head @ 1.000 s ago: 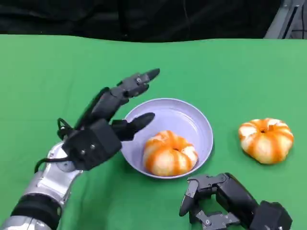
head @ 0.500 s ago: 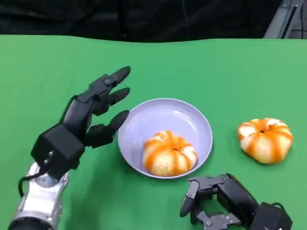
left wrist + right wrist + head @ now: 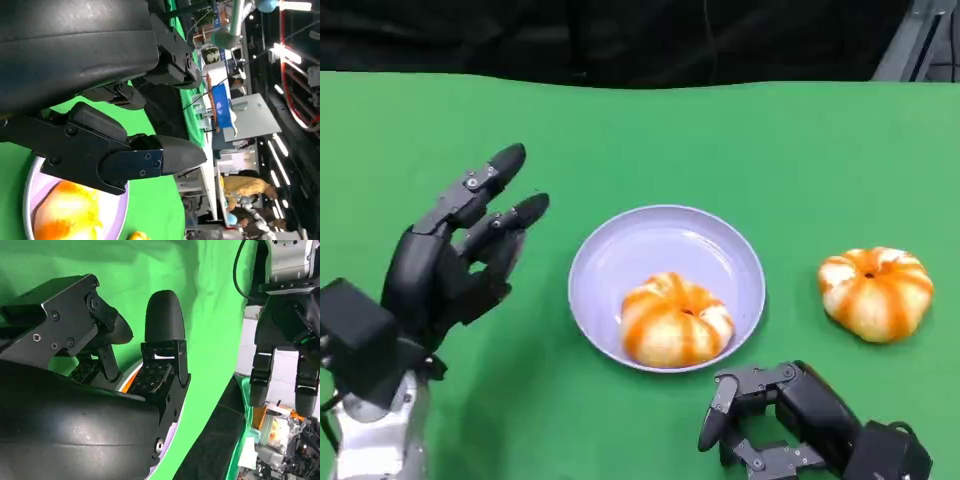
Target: Grasp the bread from the table and place it into the plate.
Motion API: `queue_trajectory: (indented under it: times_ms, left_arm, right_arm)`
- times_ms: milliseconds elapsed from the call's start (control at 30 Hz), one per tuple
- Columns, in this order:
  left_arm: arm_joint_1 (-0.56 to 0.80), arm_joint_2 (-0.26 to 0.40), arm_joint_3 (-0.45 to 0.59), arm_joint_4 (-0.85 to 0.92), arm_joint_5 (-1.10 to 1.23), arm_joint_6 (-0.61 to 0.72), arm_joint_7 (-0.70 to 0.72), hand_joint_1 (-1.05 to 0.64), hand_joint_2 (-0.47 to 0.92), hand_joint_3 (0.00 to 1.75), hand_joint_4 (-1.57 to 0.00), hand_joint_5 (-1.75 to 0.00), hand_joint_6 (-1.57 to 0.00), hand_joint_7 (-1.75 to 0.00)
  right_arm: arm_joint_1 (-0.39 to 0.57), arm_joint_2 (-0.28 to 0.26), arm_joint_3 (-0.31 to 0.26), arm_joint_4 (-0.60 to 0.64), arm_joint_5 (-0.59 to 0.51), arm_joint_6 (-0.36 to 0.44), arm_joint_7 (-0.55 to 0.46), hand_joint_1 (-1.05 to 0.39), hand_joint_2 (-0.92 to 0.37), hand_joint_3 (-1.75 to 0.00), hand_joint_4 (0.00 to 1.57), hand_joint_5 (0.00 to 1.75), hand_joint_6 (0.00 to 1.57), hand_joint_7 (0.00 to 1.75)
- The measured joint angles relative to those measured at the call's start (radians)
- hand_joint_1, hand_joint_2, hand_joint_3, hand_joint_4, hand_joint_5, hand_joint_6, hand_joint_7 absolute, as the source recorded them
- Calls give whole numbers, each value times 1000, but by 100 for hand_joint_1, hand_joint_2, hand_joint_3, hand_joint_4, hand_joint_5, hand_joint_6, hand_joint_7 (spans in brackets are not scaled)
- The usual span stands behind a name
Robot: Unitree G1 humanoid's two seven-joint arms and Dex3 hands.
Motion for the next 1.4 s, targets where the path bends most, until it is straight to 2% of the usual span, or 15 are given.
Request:
queue_trajectory:
  times_ms: [400, 633, 1033, 1400]
  left_arm:
    - [83, 3, 74, -42, -59, 14, -54, -73, 92, 52, -67, -4, -46, -3]
    - [140, 0, 108, -43, -113, 10, -148, -70, 92, 50, -69, -3, -47, -2]
    - [159, -1, 170, 70, -147, -96, -301, -70, 92, 51, -68, -1, -46, -1]
    - [162, -4, 196, 163, -163, -147, -336, -69, 92, 52, -67, 0, -46, 0]
  right_arm:
    - [0, -6, -10, -5, 13, 3, 3, 16, -53, -113, 100, 137, 99, 107]
    - [0, -7, -19, -6, 21, 3, 7, 15, -54, -111, 100, 137, 99, 107]
    - [-1, -8, -34, -7, 29, 4, 18, 16, -54, -113, 100, 138, 98, 108]
    - [-1, -11, -38, -7, 41, 5, 36, 16, -55, -111, 100, 138, 98, 108]
